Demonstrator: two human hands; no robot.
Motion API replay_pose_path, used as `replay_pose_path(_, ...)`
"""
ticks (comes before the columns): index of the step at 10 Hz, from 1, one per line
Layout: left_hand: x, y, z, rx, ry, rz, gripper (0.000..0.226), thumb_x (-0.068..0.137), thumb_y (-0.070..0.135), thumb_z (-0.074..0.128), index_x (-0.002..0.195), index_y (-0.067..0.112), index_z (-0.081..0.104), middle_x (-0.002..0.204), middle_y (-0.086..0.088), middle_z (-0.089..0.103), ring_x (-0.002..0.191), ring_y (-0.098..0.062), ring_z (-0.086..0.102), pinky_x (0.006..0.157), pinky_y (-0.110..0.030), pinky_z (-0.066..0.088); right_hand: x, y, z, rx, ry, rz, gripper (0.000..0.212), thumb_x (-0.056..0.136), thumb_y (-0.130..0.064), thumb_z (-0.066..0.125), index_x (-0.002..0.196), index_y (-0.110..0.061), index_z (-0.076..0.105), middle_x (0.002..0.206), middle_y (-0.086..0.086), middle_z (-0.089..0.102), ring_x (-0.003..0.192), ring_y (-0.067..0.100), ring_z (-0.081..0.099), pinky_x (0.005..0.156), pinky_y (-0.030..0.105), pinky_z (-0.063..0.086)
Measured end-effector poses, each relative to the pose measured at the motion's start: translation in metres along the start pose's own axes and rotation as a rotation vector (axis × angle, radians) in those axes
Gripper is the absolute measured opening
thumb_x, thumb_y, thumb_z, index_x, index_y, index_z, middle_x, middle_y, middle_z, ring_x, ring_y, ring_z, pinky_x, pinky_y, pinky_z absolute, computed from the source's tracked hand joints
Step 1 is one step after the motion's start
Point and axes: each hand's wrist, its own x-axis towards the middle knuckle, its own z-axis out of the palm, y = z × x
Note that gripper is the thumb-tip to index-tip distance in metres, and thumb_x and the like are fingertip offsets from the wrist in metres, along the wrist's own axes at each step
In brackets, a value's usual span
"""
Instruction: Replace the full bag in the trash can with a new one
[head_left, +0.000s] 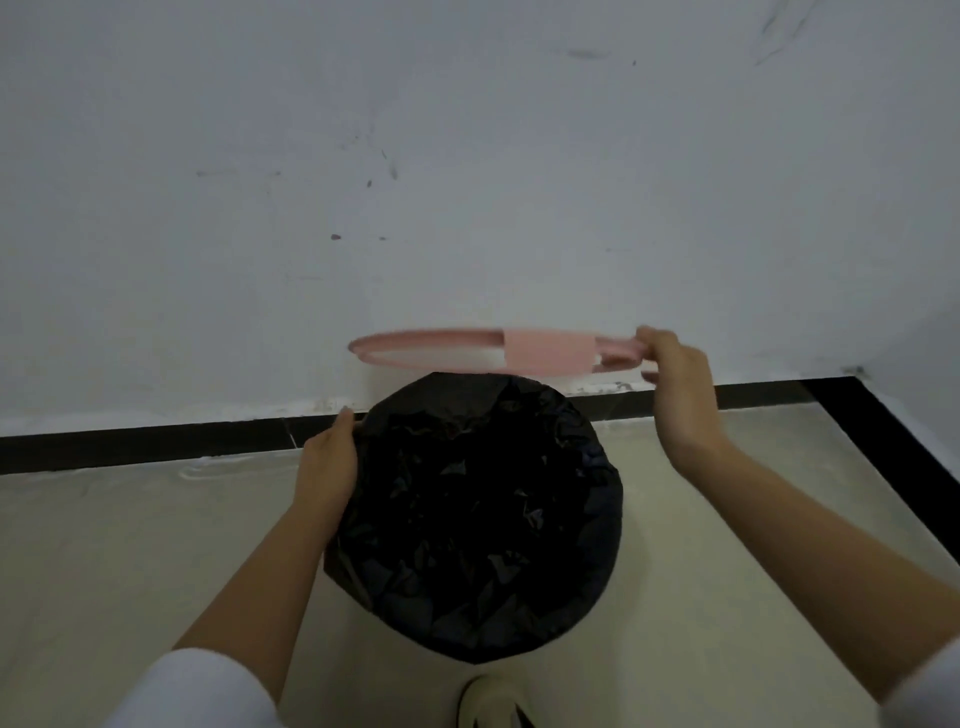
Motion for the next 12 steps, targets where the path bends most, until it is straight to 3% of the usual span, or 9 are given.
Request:
replay_pose_path(1, -0.014, -0.002, -0.008, -0.253, -0.021, -0.052, 0.043, 0.099, 0.037, 0.030, 0.098, 0.016, 0.068, 0.102, -0.007, 0.068, 0.092, -0.020, 0.062, 0.081, -0.035, 0.049, -0.025, 0.024, -0.008, -0.034, -0.110, -0.028, 0.024, 0.083, -0.017, 0.050, 0.072, -0.014, 0.072, 0.092, 0.002, 0.070, 0.095, 0.014, 0.061, 0.087, 0.026, 0.042)
replay_pose_path(2, -0.028, -0.005, -0.012, -0.428, -0.059, -0.063, 0.040, 0.098, 0.040, 0.034, 0.105, 0.018, 0.066, 0.113, -0.004, 0.067, 0.110, -0.023, 0.060, 0.100, -0.043, 0.044, -0.042, 0.059, -0.007, -0.292, -0.237, 0.024, 0.024, 0.079, -0.025, 0.064, 0.102, -0.027, 0.068, 0.122, -0.001, 0.062, 0.118, 0.017, 0.052, 0.105, 0.037, 0.039)
replay_pose_path(3, -0.045, -0.013, -0.013, -0.425, -0.089, -0.045, 0.028, 0.091, 0.040, 0.049, 0.092, 0.025, 0.073, 0.103, 0.003, 0.072, 0.104, -0.020, 0.064, 0.098, -0.045, 0.047, -0.059, 0.089, 0.004, -0.454, -0.320, 0.095, 0.042, 0.076, -0.056, 0.053, 0.111, -0.033, 0.050, 0.114, -0.005, 0.062, 0.110, 0.022, 0.056, 0.094, 0.052, 0.047)
replay_pose_path(5, -0.053, -0.037, -0.012, -0.266, -0.098, 0.117, 0.037, 0.094, 0.013, 0.050, 0.129, 0.024, 0.056, 0.120, -0.002, 0.066, 0.106, -0.017, 0.063, 0.093, -0.038, 0.051, -0.065, 0.109, 0.026, -0.590, -0.245, 0.046, 0.052, 0.091, -0.045, 0.047, 0.131, -0.016, 0.032, 0.120, 0.010, 0.057, 0.108, 0.031, 0.057, 0.089, 0.051, 0.049)
replay_pose_path(8, -0.025, -0.024, 0.007, -0.186, 0.017, 0.143, 0.039, 0.097, 0.021, 0.043, 0.136, 0.021, 0.046, 0.130, -0.006, 0.057, 0.116, -0.024, 0.056, 0.101, -0.047, 0.046, -0.023, 0.092, 0.052, -0.875, -0.211, -0.020, 0.056, 0.093, -0.041, 0.045, 0.136, -0.009, 0.032, 0.144, 0.016, 0.040, 0.132, 0.033, 0.037, 0.101, 0.049, 0.034)
replay_pose_path(9, -0.028, -0.030, 0.015, -0.074, 0.074, 0.192, 0.047, 0.099, 0.029, 0.036, 0.145, 0.021, 0.031, 0.143, -0.006, 0.046, 0.129, -0.025, 0.045, 0.109, -0.048, 0.038, -0.052, 0.080, 0.057, -0.867, -0.341, -0.270, 0.077, 0.086, -0.061, 0.039, 0.146, -0.016, 0.027, 0.160, 0.005, 0.014, 0.148, 0.019, 0.004, 0.115, 0.047, 0.010)
replay_pose_path(10, -0.028, -0.031, 0.016, -0.035, 0.095, 0.209, 0.049, 0.100, 0.029, 0.035, 0.148, 0.020, 0.026, 0.147, -0.007, 0.041, 0.132, -0.025, 0.041, 0.111, -0.044, 0.035, -0.086, 0.080, 0.058, -0.933, -0.695, -0.539, 0.067, 0.088, -0.068, 0.021, 0.140, -0.029, 0.041, 0.156, 0.000, 0.029, 0.146, 0.018, 0.016, 0.114, 0.053, 0.020)
replay_pose_path(11, -0.026, -0.033, 0.017, -0.032, 0.108, 0.217, 0.048, 0.100, 0.028, 0.035, 0.147, 0.019, 0.027, 0.146, -0.008, 0.042, 0.132, -0.026, 0.042, 0.110, -0.045, 0.036, -0.090, 0.081, 0.057, -1.058, -0.834, -0.586, 0.070, 0.090, -0.063, 0.005, 0.132, -0.031, 0.051, 0.146, -0.002, 0.046, 0.142, 0.021, 0.030, 0.110, 0.057, 0.024)
replay_pose_path(12, -0.030, -0.031, 0.016, 0.008, 0.111, 0.194, 0.049, 0.101, 0.027, 0.033, 0.148, 0.019, 0.026, 0.147, -0.009, 0.041, 0.133, -0.027, 0.041, 0.111, -0.042, 0.035, -0.077, 0.068, 0.054, -0.893, -0.821, -0.373, 0.080, 0.080, -0.070, 0.005, 0.137, -0.030, 0.044, 0.152, -0.006, 0.036, 0.144, 0.013, 0.018, 0.116, 0.044, 0.012)
